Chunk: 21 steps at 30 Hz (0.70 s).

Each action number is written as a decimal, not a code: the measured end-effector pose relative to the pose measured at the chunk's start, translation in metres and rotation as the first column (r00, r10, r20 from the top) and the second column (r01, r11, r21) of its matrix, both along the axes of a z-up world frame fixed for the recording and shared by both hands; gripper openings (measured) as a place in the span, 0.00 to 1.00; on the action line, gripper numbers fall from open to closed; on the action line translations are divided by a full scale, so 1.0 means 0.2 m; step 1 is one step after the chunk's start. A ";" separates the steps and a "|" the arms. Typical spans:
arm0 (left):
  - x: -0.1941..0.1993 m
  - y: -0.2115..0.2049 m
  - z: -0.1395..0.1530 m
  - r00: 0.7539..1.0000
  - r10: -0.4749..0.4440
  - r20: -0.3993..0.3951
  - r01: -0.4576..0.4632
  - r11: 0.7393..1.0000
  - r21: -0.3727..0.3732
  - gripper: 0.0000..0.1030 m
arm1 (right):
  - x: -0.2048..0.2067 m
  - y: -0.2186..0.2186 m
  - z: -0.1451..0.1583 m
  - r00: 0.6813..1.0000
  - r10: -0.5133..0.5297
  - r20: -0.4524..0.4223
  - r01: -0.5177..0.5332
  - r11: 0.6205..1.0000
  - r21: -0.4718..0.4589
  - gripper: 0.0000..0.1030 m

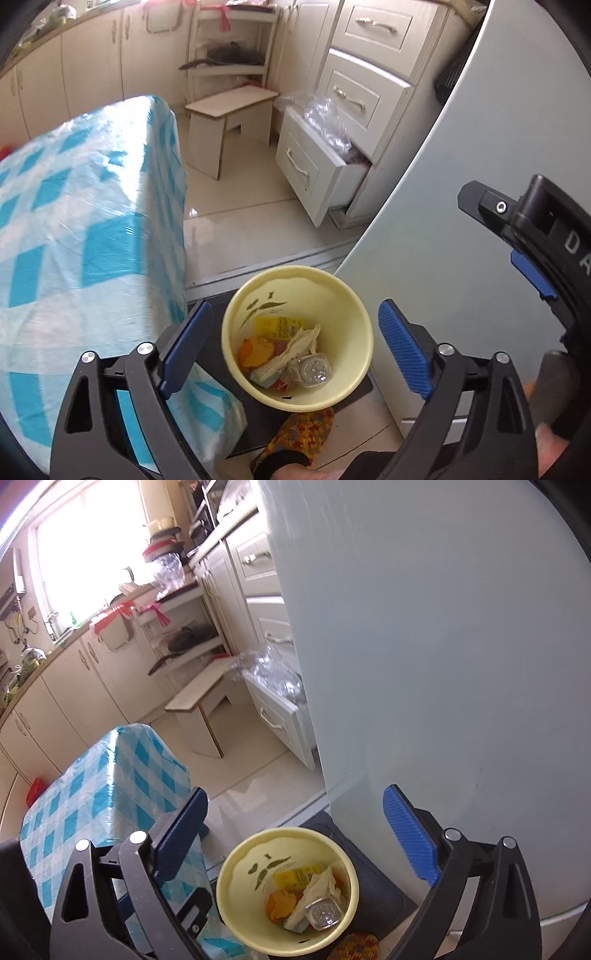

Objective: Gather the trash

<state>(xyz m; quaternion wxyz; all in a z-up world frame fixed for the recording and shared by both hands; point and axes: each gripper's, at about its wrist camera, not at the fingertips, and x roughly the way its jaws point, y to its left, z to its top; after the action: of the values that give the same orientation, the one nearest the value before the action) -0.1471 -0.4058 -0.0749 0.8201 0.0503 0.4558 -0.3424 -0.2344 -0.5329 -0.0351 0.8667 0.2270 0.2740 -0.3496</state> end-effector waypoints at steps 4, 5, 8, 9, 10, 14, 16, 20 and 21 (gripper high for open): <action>-0.02 0.14 0.13 0.999 0.002 0.032 -0.001 0.999 -0.038 0.88 | 0.01 0.08 0.09 0.999 0.032 0.013 -0.031 0.998 -0.055 0.92; -0.03 0.18 0.16 0.999 0.009 0.050 -0.007 0.999 -0.043 0.90 | 0.01 0.10 0.11 0.999 0.038 0.018 -0.037 0.997 -0.063 0.93; -0.06 0.32 0.27 0.993 0.041 0.109 -0.034 0.998 -0.059 0.92 | -0.02 0.17 0.17 0.998 0.057 0.036 -0.055 0.996 -0.064 0.93; -0.06 0.36 0.30 0.990 0.051 0.129 -0.043 0.997 -0.062 0.92 | -0.04 0.19 0.18 0.997 0.063 0.037 -0.060 0.996 -0.060 0.93; -0.07 0.41 0.34 0.987 0.062 0.151 -0.053 0.997 -0.063 0.92 | -0.05 0.21 0.20 0.997 0.069 0.038 -0.067 0.996 -0.060 0.93; -0.10 0.56 0.45 0.971 0.097 0.218 -0.086 0.995 -0.058 0.92 | -0.09 0.30 0.27 0.995 0.095 0.020 -0.094 0.993 -0.069 0.93; -0.12 0.62 0.51 0.959 0.105 0.263 -0.099 0.994 -0.039 0.92 | -0.12 0.35 0.31 0.994 0.109 0.013 -0.108 0.992 -0.072 0.93; -0.17 0.76 0.61 0.940 0.112 0.322 -0.117 0.993 -0.003 0.92 | -0.15 0.48 0.39 0.989 0.145 -0.014 -0.146 0.985 -0.095 0.93; -0.19 0.79 0.64 0.936 0.117 0.332 -0.123 0.992 -0.004 0.92 | -0.15 0.51 0.41 0.987 0.156 -0.023 -0.158 0.982 -0.107 0.93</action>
<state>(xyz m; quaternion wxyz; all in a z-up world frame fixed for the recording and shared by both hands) -0.1846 -0.2470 0.0526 0.9038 0.0860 0.3166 -0.2747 -0.2649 -0.4303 0.0478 0.9006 0.1549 0.2778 -0.2962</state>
